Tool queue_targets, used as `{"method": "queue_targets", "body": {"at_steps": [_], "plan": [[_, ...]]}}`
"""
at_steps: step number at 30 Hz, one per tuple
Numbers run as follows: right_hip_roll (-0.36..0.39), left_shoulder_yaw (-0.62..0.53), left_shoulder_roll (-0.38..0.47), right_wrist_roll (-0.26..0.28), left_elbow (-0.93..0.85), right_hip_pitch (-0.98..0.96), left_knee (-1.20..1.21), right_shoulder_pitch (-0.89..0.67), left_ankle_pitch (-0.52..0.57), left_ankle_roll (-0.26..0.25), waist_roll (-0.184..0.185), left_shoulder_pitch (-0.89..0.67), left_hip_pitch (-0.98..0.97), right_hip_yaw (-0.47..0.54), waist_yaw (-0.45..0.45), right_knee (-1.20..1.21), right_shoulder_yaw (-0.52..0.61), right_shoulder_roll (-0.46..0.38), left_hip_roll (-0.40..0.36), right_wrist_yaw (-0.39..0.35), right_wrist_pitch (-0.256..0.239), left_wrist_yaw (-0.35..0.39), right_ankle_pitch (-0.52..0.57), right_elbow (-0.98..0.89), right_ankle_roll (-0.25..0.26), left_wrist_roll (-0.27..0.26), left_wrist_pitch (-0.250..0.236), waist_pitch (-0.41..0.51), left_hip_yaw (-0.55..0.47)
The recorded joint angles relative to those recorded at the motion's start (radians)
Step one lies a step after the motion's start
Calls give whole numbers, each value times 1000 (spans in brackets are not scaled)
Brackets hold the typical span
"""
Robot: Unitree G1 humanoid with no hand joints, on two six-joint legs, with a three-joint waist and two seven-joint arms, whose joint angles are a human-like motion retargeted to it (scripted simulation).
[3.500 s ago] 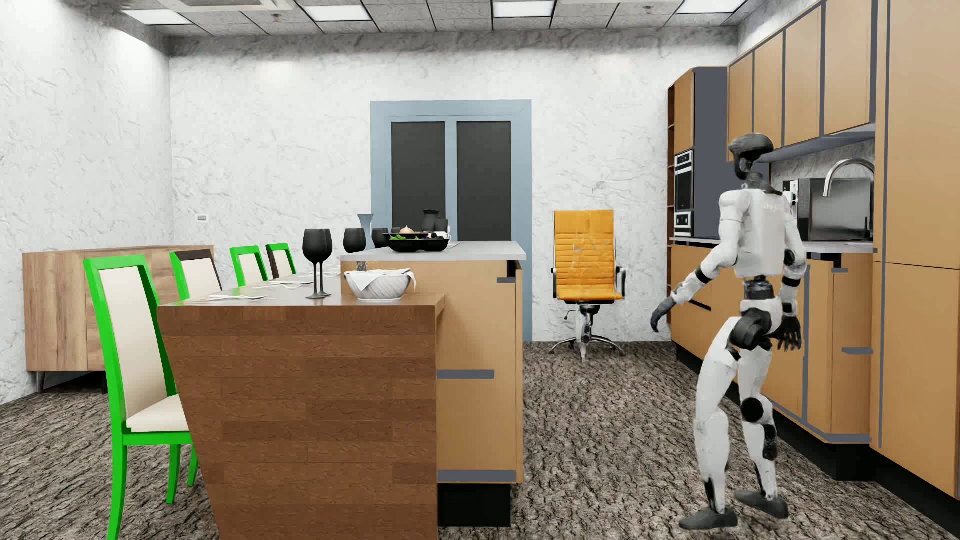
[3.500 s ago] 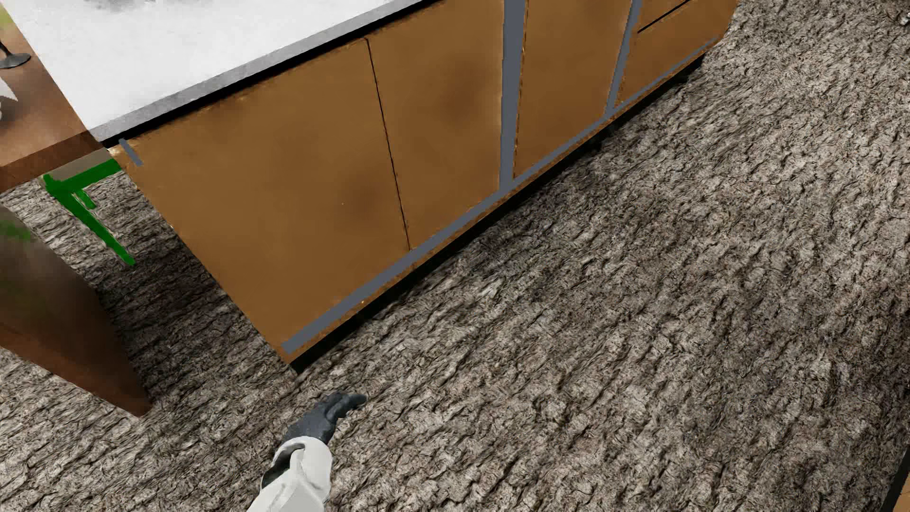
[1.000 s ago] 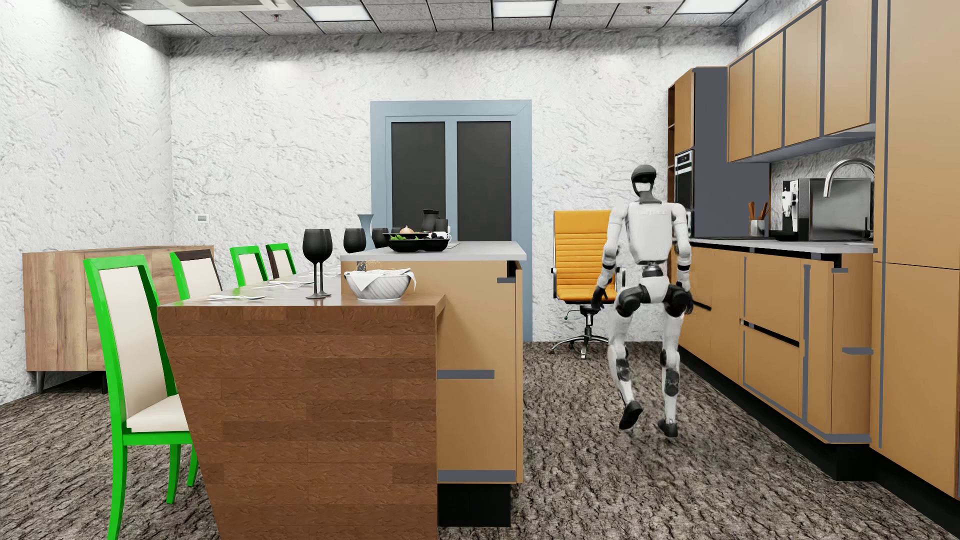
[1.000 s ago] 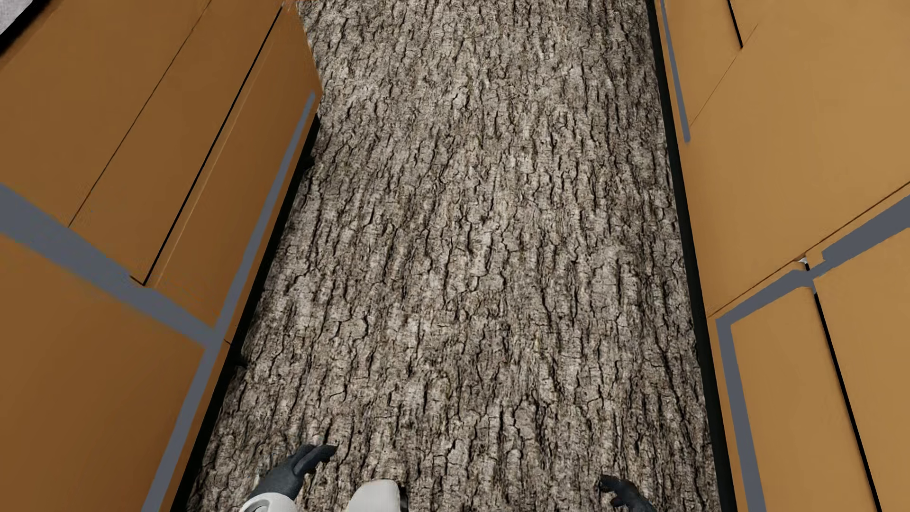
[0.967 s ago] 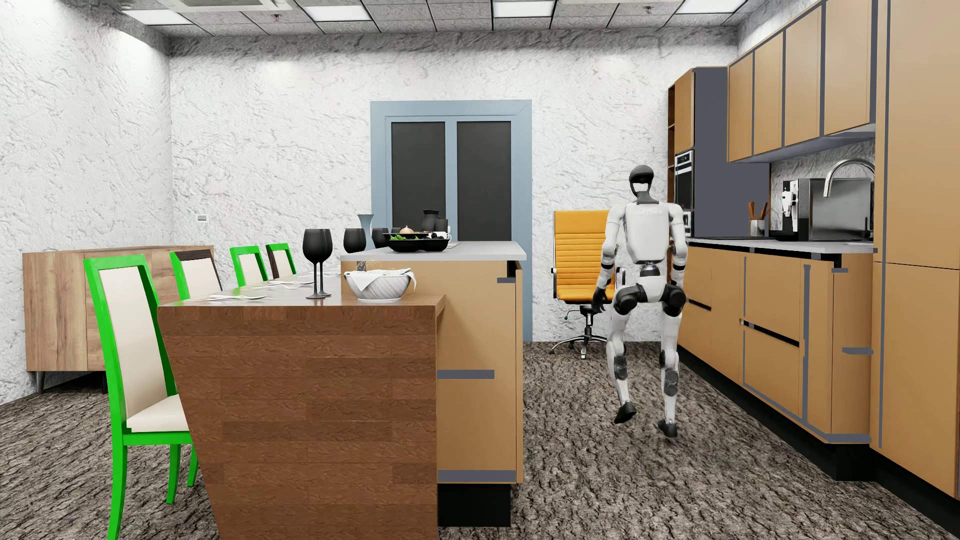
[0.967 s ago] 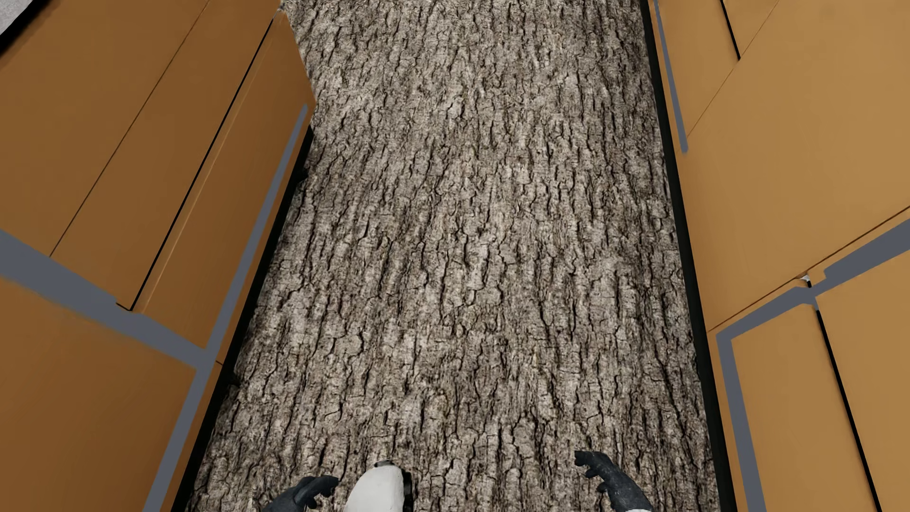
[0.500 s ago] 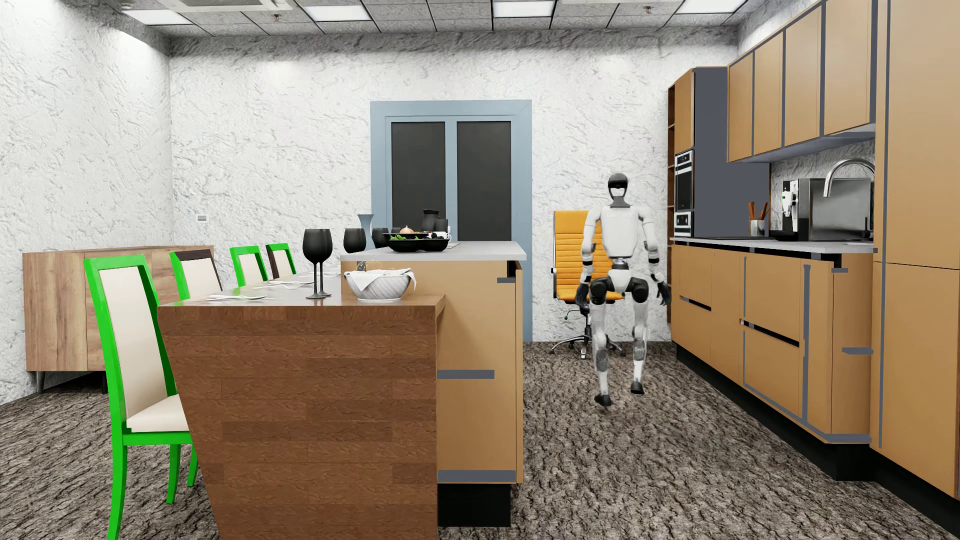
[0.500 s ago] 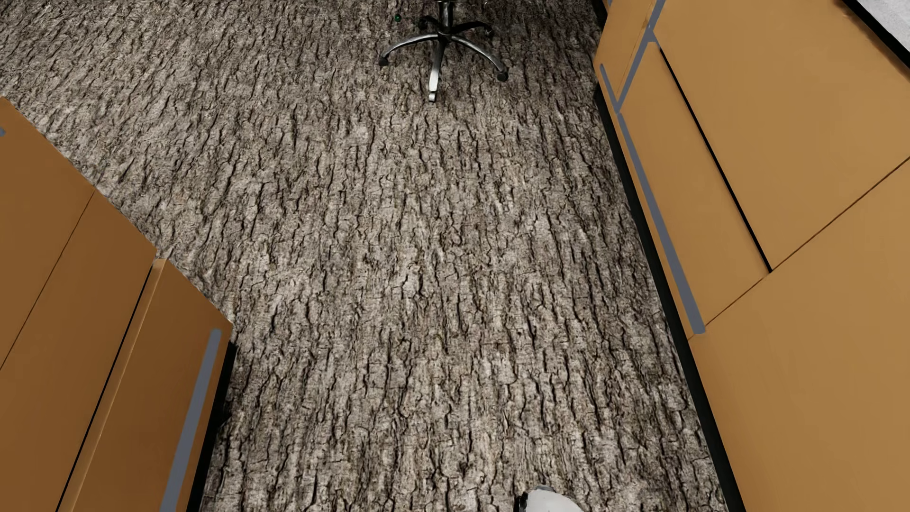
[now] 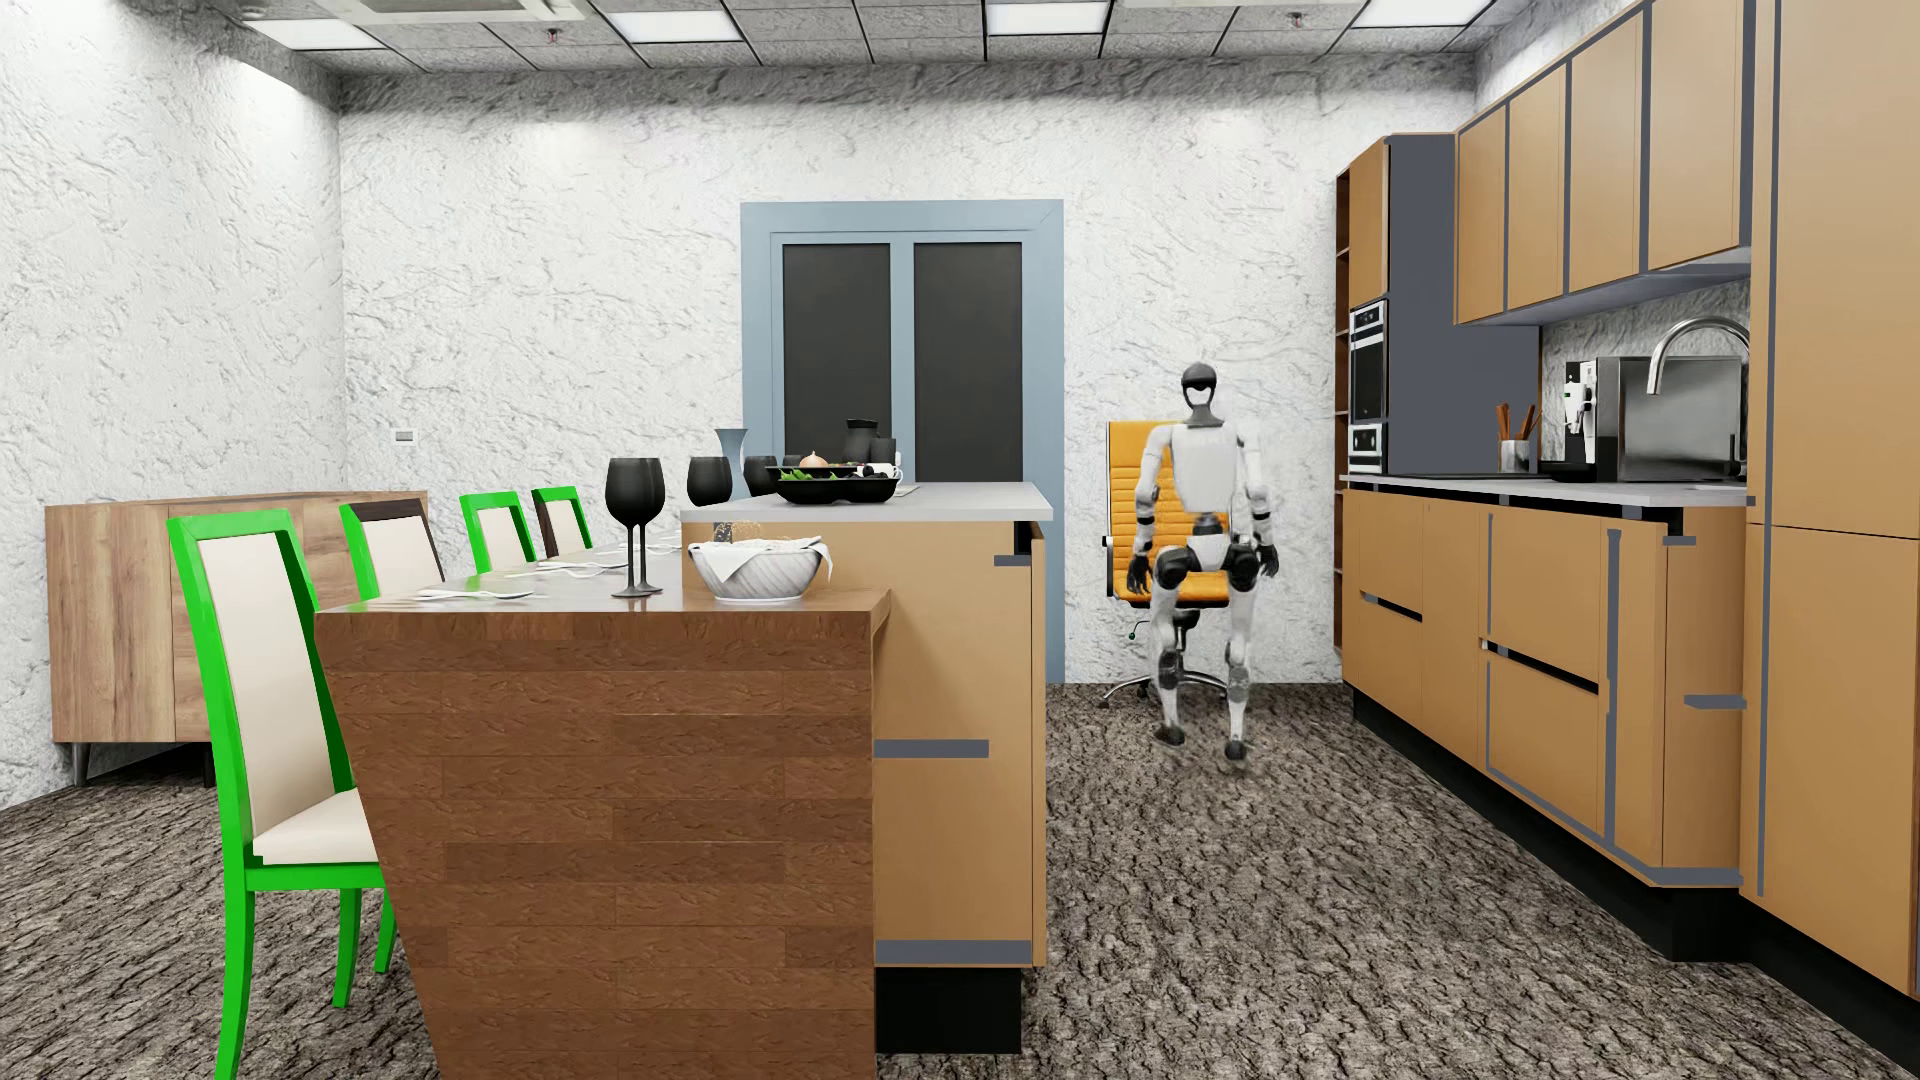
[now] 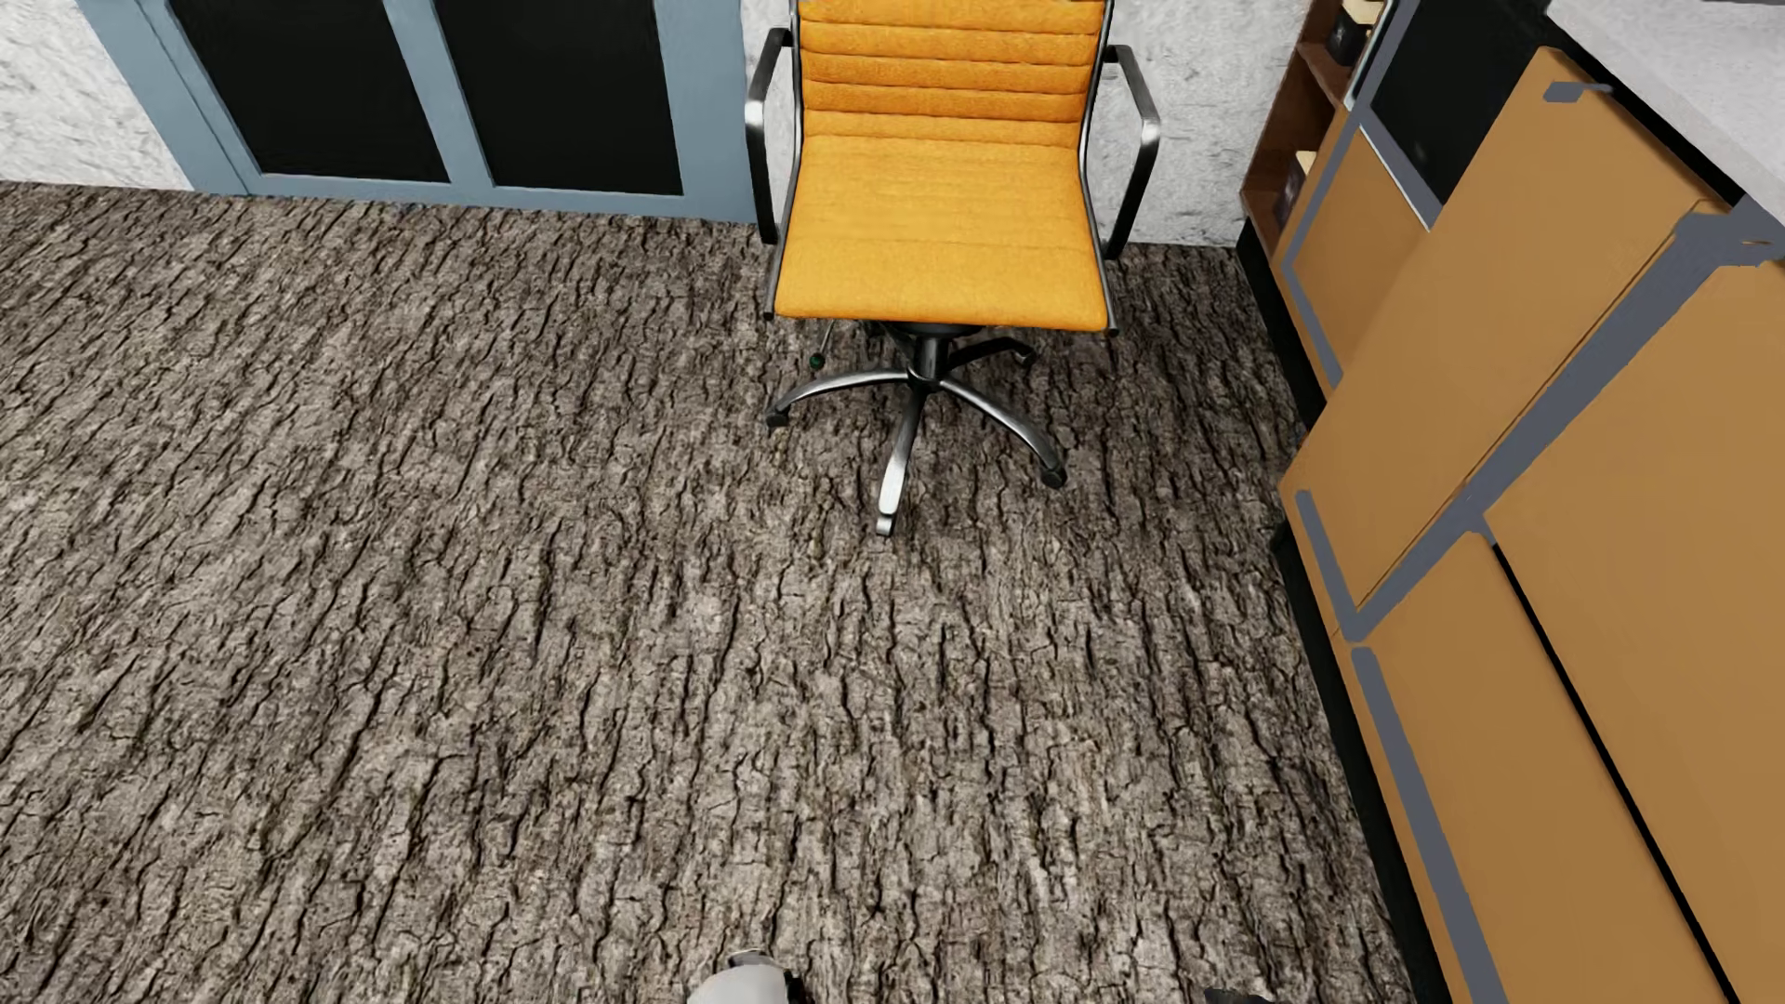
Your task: Move towards the officechair
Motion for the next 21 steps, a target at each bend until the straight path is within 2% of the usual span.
{"method": "queue_targets", "body": {"at_steps": [1, 2, 3, 4, 5, 6, 7, 8, 9, 10, 11, 12, 13, 14, 15, 16, 18, 20, 21], "plan": [[-5, 35, 12, 42, -60, 65, -266, -37, 39, -29, -4, 100, -12, -3, 12, 39, 62, -36, -15, 23, -56, -16, -90, -69, 9, 26, -16, -12, -6], [-8, 119, -3, 87, -144, 120, -460, -75, 50, -52, -4, 223, -11, 13, 20, 108, 132, -83, 4, 49, -97, -13, -164, -147, 21, 18, -36, -22, 9], [-32, 207, -55, 129, -215, 160, -425, -108, 215, 48, -3, 325, -50, 38, 27, 209, 183, -141, 20, 66, -126, -8, -215, -243, 35, -24, -50, -25, 30], [-69, 253, -103, 162, -227, 168, -235, -123, 381, 66, -12, 354, -104, 66, 32, 365, 186, -182, 37, 48, -143, 4, -178, -334, 34, -56, -41, -18, 51], [-100, 233, -110, 185, -157, 149, -31, -106, 290, 60, -32, 291, -152, 80, 34, 530, 136, -164, 27, -33, -145, 20, -4, -382, 36, -22, 1, -6, 52], [-145, 162, -90, 196, -34, 117, 93, -79, 192, 41, -53, 163, -158, 49, 33, 675, 69, -91, 5, -171, -124, 11, 203, -367, 103, 76, 58, 5, 40], [-205, 110, -90, 194, 67, 60, 131, -74, 132, 29, -70, 31, -133, 18, 25, 785, 32, -19, -21, -302, -81, -12, 327, -301, 108, 172, 83, 13, 28], [-228, 130, -119, 187, 97, -17, 107, -108, 106, 14, -85, -91, -89, 6, 15, 850, 49, 0, -43, -335, -37, -2, 290, -205, 96, 192, 86, 16, 19], [-236, 217, -168, 148, 53, -108, 53, -146, 101, -2, -97, -175, -38, 8, 8, 866, 108, -29, -61, -253, -16, 71, 237, -103, 70, 124, 58, 17, 11], [-284, 298, -208, 72, -6, -177, -20, -168, 106, -18, -105, -234, 20, -16, 5, 822, 181, -71, -70, -130, -2, 168, 174, -10, 34, 12, -21, 15, 3], [-326, 316, -225, 1, -58, -236, -89, -188, 113, -32, -109, -282, 74, -27, 1, 732, 231, -109, -78, -20, 20, 242, 98, 67, -12, -76, -105, 14, 2], [-308, 281, -207, -31, -110, -288, -155, -207, 117, -45, -111, -330, 126, 17, -5, 596, 247, -122, -78, 54, 53, 280, 80, 124, -7, -105, -163, 11, -2], [-256, 228, -169, -35, -171, -311, -203, -220, 115, -58, -108, -378, 166, 111, -14, 405, 246, -127, -72, 94, 83, 292, 90, 156, 87, -85, -196, 7, -8], [-193, 184, -129, -36, -240, -297, -246, -222, 112, -71, -103, -425, 200, 241, -26, 155, 242, -135, -64, 114, 99, 290, 170, 167, 134, -52, -217, 2, -22], [-155, 152, -104, -44, -304, -249, -282, -212, 108, -85, -98, -471, 219, 363, -38, -8, 234, -149, -63, 120, 105, 284, 199, 162, 226, -40, -237, -3, -44], [-164, 129, -91, -46, -349, -226, -299, -190, 108, -95, -97, -517, 222, 351, -43, -38, 207, -158, -73, 105, 112, 282, 168, 150, 218, -55, -256, -6, -65], [-174, 117, -66, 2, -387, -223, -314, -158, 126, -118, -88, -567, 200, 260, -51, -64, 114, -116, -72, 30, 146, 278, 173, 155, 156, -121, -262, -5, -113], [-151, 118, -40, 47, -377, -197, -332, -154, 152, -153, -65, -551, 172, 211, -59, -154, 62, -62, -55, -2, 183, 265, 196, 194, 131, -149, -206, -4, -156], [-145, 101, -32, 42, -350, -179, -351, -150, 160, -172, -51, -539, 165, 180, -58, -205, 66, -49, -48, 12, 187, 255, 209, 205, 126, -133, -168, -3, -175]]}}
